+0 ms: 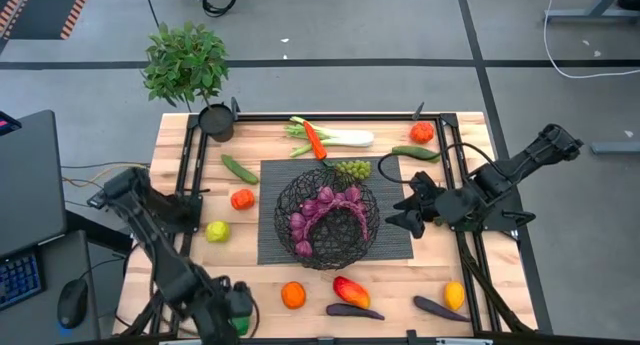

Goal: Build produce basket
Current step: Put the green lime into the black wire basket

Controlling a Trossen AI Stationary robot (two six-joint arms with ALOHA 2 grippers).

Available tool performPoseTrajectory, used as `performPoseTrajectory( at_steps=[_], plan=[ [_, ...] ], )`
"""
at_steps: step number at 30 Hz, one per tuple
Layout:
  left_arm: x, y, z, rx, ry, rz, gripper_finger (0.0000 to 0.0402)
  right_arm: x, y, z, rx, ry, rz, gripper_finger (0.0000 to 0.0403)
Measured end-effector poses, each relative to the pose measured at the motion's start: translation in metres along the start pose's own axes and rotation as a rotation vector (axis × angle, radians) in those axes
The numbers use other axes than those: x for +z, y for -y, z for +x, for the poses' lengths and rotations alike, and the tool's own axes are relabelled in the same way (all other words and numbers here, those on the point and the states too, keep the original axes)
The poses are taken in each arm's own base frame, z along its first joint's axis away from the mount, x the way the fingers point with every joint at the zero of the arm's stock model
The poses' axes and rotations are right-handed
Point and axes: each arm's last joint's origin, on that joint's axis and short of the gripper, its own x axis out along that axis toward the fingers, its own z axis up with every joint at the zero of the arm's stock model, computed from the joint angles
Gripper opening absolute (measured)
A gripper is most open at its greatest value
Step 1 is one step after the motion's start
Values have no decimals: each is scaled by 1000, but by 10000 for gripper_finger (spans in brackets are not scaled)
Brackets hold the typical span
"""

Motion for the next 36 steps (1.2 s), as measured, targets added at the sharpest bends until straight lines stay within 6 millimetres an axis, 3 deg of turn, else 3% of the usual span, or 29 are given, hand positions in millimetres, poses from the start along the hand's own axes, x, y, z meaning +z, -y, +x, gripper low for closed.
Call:
performPoseTrajectory(
  at_steps=[8,18,27,36],
  plan=[
    [-17,7,41,99,-64,173,399,-6,-3,-4,6,24,-17,312],
    [-17,-4,48,209,-99,464,399,-14,-3,-7,-12,19,-15,312],
    [-17,-4,48,221,-90,588,400,-23,-6,-12,20,-14,-33,312],
    [-14,-9,86,315,-138,586,400,-29,-9,-16,41,-31,-18,312]
  ],
)
